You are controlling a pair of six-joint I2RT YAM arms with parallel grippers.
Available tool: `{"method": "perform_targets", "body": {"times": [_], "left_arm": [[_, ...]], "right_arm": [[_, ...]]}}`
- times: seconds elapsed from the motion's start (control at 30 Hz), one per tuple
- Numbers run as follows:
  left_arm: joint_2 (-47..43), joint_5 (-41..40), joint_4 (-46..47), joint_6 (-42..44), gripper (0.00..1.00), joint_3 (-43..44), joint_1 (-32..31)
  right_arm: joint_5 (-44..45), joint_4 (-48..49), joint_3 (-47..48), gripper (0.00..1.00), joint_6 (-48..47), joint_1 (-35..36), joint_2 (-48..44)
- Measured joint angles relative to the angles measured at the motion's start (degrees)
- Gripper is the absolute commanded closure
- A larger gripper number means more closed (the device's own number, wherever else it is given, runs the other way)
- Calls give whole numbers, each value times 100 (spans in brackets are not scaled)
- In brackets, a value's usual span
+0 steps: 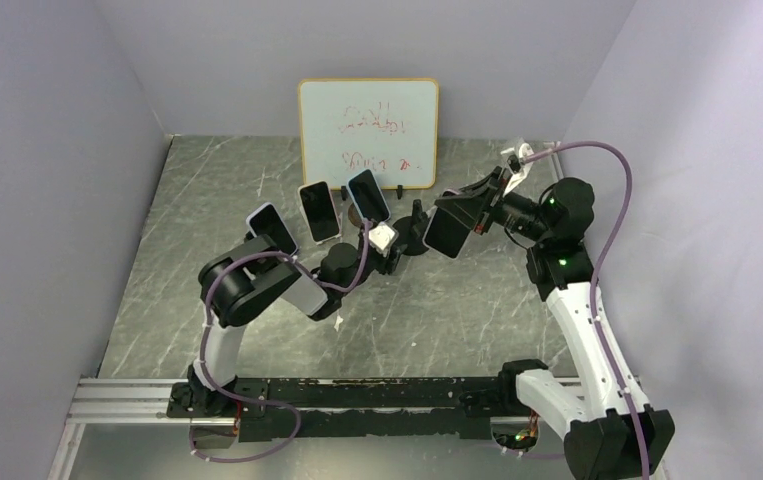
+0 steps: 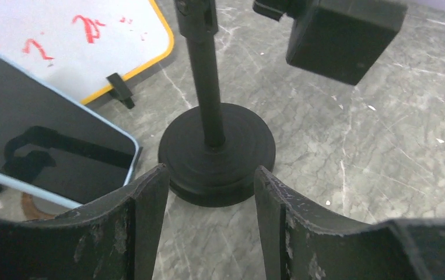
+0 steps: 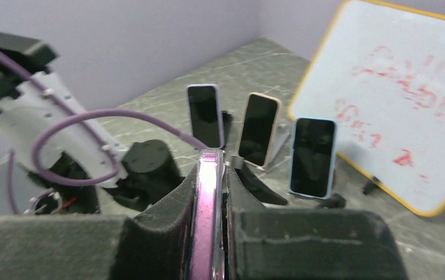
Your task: Place the phone on the phone stand
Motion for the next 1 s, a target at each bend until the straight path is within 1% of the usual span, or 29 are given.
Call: {"method": "perform_targets", "body": {"times": [0.13,0.27,0.4,0.63,0.83,0.9,0.93,1.0], "left_arm": [[334,581,190,-50,39,181,149],[581,1331,376,-304,39,487,461],[817,1873,415,-481,39,929,686],[1244,2511,96,-540,39,1821,706],[1506,2747,-216,-651,40,2223,726],[1578,2826,-306,-688,43,2367,745],[1615,2868,-358,-702,46,2441,754],[1690,2966,-487,-715,57,2616,769]], "right_arm": [[-638,229,-55,100,146,-2,138],[-874,326,-59,100,153,-4,199],[-1054,444,-66,100,175,-4,247],[-1110,522,-98,100,173,-4,334],[-1110,522,-107,100,136,-4,341],[-1108,522,-111,100,118,-4,341],[-1108,525,-118,100,114,-4,341],[-1106,527,-140,100,96,-7,341]]}}
